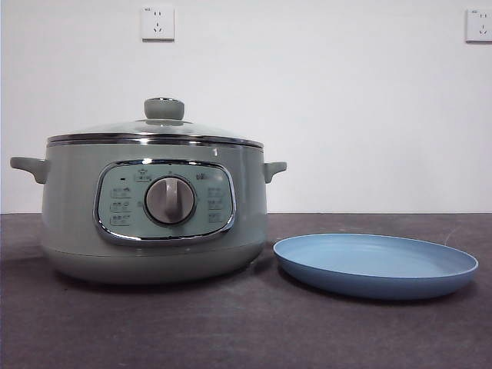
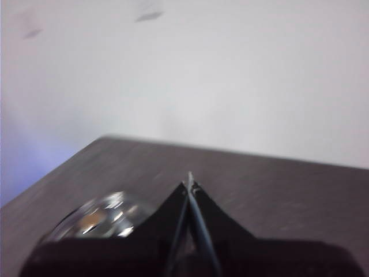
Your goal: Take the potato out from the steamer,put the potato on the plate,close the lid
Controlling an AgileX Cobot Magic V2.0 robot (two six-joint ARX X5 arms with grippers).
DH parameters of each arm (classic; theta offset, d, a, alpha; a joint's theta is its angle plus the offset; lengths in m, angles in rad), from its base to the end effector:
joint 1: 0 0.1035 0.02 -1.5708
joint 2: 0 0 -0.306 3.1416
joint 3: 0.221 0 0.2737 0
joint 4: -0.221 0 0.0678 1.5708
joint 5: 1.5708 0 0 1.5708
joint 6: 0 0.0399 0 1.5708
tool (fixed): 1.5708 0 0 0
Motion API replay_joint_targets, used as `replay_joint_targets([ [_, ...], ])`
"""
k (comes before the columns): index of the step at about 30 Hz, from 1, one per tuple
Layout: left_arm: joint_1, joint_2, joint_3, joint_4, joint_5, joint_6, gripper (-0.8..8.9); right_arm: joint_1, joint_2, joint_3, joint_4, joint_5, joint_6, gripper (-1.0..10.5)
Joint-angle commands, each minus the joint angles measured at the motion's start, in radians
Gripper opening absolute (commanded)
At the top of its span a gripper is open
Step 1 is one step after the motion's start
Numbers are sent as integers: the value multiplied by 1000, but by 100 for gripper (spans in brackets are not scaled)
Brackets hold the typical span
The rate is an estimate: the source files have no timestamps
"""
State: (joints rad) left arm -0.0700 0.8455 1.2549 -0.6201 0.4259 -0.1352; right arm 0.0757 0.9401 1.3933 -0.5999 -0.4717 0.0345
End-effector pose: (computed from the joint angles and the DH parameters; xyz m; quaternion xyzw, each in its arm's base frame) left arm 0.1384 -0.0262 0.4720 -0.0837 0.1197 -0.2365 0.9606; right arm 0.1538 0.0298 0.5064 0.0310 0.0765 0.2683 0.9598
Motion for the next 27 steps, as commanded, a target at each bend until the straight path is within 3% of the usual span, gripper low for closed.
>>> replay_joint_targets([
  [1, -10, 100, 127, -119, 2, 121, -6, 17, 101, 116, -106, -82, -82, -11],
  [4, -10, 187, 224, -233, 3, 164, -6, 40, 197, 227, -231, -133, -134, -11],
  [8, -12, 266, 283, -278, 1, 166, 23, 78, 281, 304, -304, -129, -163, 13],
  [10, -23, 291, 286, -266, -3, 165, 241, 89, 298, 308, -303, -127, -163, 147],
  [12, -35, 311, 286, -254, -5, 162, 502, 91, 306, 308, -301, -121, -163, 409],
  [13, -45, 322, 286, -248, -5, 162, 565, 91, 308, 308, -299, -121, -163, 551],
  [15, -68, 343, 286, -235, -5, 161, 566, 91, 309, 308, -296, -121, -163, 674],
  [20, -147, 416, 286, -214, -14, 154, 566, 91, 309, 308, -296, -120, -163, 661],
  [27, -290, 561, 286, -164, -214, 153, 566, 93, 309, 308, -299, -67, -158, 661],
])
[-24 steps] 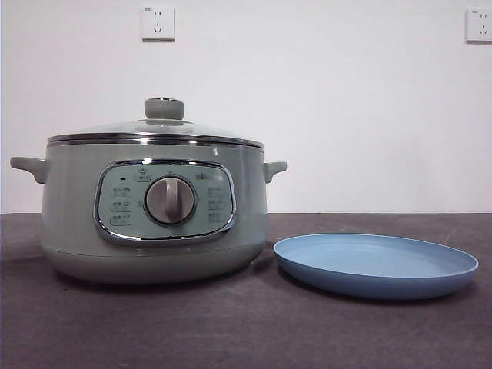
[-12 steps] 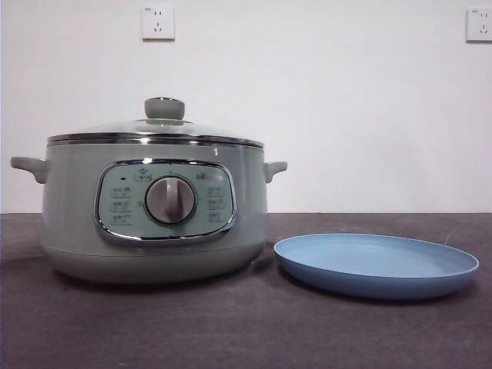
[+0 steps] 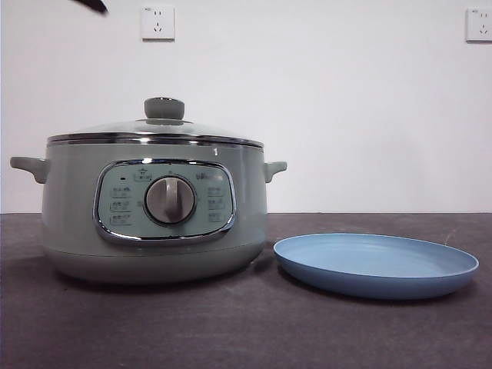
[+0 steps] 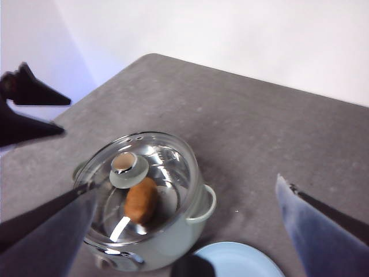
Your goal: Take the potato out from the steamer,put the potato on the plate,close the lid
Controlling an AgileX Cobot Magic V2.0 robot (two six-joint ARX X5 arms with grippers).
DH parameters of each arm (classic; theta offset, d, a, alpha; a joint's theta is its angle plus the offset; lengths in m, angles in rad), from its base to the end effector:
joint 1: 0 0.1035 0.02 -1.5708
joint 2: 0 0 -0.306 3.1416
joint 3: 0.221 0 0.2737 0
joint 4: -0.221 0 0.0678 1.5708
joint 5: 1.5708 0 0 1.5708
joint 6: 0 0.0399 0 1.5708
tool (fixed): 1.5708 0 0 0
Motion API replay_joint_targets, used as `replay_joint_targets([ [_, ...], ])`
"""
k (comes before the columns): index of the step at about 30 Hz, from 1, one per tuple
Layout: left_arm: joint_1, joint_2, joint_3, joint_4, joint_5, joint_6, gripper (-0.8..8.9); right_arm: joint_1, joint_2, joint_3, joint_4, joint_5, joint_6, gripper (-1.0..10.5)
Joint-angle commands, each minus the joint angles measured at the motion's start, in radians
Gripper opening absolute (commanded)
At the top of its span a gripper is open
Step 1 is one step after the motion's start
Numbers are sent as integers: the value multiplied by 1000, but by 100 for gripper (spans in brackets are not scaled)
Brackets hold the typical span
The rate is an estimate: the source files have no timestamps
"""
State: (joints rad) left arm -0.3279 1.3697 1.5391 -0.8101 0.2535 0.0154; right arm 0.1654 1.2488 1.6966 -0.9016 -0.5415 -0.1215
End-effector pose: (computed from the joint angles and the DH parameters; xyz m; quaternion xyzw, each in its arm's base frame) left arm 0.2782 -0.1052 0.4439 0.0187 0.3126 -0.2745 0.9092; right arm 0.2230 0.0581 0.5188 -0.0135 0.2001 0.3501 0.9150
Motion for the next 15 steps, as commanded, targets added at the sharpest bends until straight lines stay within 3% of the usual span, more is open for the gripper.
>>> replay_joint_targets([
  [1, -46, 58, 2, 35, -62, 3, 566, 7, 1, 5, 3, 4, -2, 661],
  [7, -89, 162, 2, 65, -124, 4, 565, 9, 1, 5, 2, 29, 1, 660],
  [15, -90, 256, 2, 51, -126, 4, 562, 9, 1, 5, 1, 50, 1, 660],
])
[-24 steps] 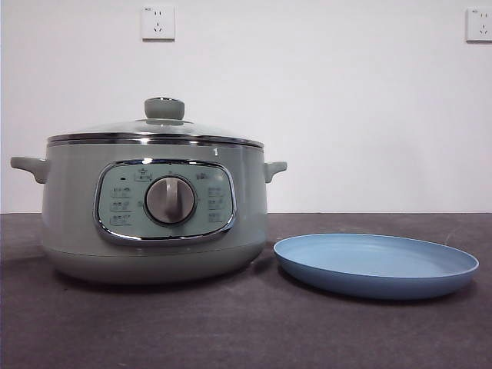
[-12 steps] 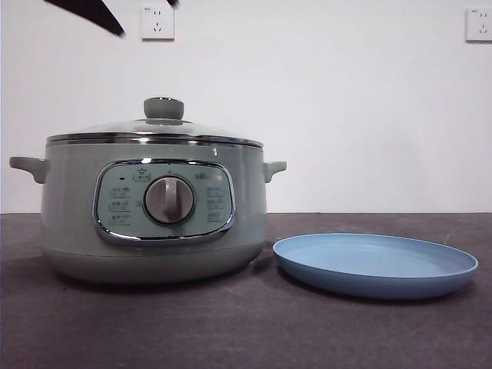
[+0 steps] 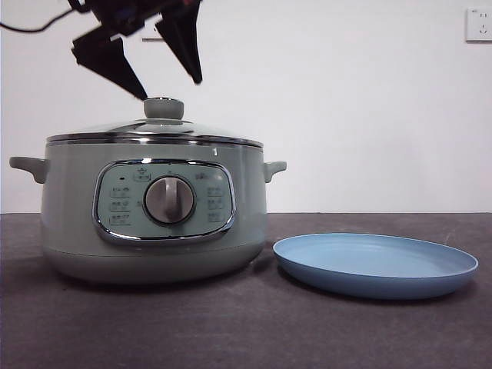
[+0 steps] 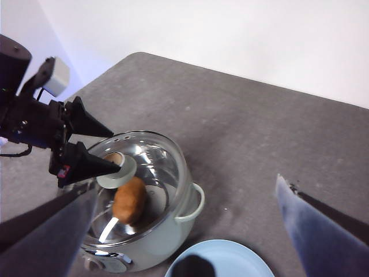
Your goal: Take the potato out from the steamer,put the potato on the plate,close the lid
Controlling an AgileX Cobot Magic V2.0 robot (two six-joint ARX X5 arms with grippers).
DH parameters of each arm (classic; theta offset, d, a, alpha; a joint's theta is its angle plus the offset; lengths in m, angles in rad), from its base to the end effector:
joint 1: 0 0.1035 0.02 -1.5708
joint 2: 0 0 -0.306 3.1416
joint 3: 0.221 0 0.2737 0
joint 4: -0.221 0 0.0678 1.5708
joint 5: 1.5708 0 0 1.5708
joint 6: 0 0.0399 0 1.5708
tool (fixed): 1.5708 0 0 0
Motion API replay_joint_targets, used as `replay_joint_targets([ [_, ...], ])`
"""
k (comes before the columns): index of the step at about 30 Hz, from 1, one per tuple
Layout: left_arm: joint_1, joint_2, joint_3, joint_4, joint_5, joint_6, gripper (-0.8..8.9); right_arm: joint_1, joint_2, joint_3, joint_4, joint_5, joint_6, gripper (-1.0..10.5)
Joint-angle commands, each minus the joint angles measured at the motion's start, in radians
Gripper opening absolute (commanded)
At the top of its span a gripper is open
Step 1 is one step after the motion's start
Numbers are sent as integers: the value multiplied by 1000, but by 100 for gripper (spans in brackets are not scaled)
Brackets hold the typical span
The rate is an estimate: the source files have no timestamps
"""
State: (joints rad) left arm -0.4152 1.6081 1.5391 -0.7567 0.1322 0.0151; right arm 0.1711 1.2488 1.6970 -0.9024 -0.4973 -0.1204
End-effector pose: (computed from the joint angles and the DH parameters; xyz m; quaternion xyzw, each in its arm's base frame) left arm 0.3408 -0.1560 0.3718 0.0632 0.3953 -0.2506 0.8814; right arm 0.2237 0.0580 0.5184 -0.0189 0.2025 0.3324 0.9210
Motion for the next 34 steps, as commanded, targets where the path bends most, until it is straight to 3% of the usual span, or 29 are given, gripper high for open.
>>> replay_joint_targets([
  [1, -2, 26, 2, -3, -6, 4, 561, 3, 1, 4, 0, 5, 0, 660],
  [4, -2, 40, 2, -9, -12, 4, 543, 3, 1, 4, -1, 6, 0, 660],
  [7, -2, 53, 2, -27, -11, 5, 427, 3, 1, 4, -1, 6, 0, 660],
  [13, -2, 71, 1, -51, -11, 6, 401, 3, 1, 4, -1, 6, 0, 659],
  [19, -5, 72, 1, -68, -3, 27, -19, 3, 1, 4, 0, 6, 1, 658],
  [27, -4, 69, 60, -102, -2, 42, -8, 3, 1, 4, 5, 2, 0, 658],
  [34, -4, 67, 296, -212, -3, 76, -8, 3, 1, 4, 7, -1, 50, 658],
])
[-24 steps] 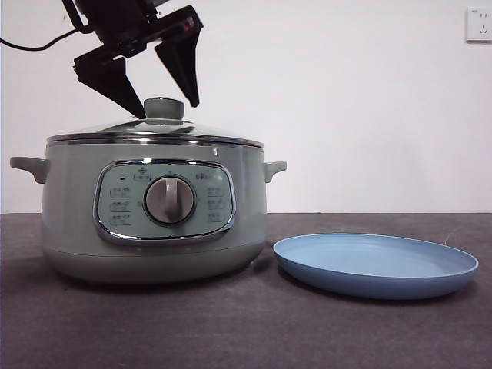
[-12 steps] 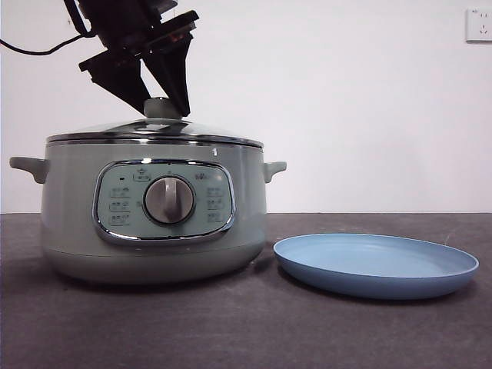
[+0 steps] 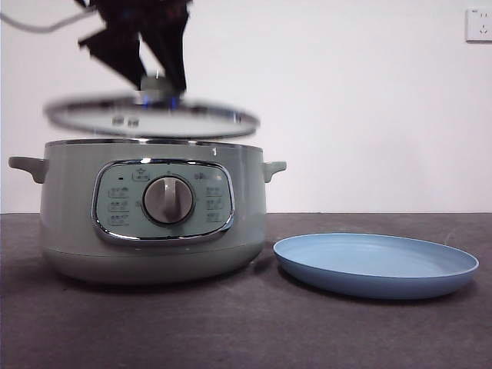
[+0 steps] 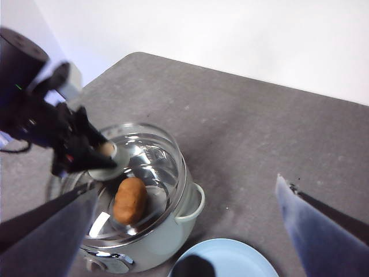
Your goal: Take the potato out from the steamer,put the potato on the plate,close the lid
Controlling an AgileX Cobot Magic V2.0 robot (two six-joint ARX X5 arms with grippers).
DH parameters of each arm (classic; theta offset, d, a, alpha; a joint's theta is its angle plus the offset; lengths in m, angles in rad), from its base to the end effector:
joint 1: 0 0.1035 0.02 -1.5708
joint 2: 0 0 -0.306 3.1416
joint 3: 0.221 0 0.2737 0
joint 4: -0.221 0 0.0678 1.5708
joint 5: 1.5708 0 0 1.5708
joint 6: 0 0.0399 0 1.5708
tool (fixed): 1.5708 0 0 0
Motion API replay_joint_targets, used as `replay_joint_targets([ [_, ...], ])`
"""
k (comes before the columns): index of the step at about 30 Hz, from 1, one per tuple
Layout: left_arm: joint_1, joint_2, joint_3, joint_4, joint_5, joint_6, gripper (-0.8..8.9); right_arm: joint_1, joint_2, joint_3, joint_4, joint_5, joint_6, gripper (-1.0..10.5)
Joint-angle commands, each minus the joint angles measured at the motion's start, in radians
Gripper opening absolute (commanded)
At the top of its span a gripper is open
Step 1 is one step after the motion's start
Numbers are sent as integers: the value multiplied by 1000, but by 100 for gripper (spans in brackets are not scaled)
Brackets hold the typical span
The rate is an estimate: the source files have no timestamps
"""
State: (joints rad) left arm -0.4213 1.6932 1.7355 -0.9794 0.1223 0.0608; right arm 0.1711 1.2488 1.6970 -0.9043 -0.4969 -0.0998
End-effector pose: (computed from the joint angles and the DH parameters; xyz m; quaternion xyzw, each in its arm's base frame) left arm 0.3495 -0.1620 0.3919 0.0934 0.4391 -0.2530 0.8570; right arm 0.2236 0.0579 0.5183 -0.0093 0.2069 0.3301 0.9210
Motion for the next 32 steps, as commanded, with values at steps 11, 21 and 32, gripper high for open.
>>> replay_joint_targets([
  [11, 12, -25, 562, -351, 3, 118, -8, 75, 12, 4, 66, -78, 90, 657],
  [21, 12, -235, 614, -415, -228, 122, -8, 216, 142, 5, 68, -69, 110, 657],
  [32, 12, -554, 395, -417, -230, 87, -8, 410, 404, 105, 93, 64, 110, 657],
])
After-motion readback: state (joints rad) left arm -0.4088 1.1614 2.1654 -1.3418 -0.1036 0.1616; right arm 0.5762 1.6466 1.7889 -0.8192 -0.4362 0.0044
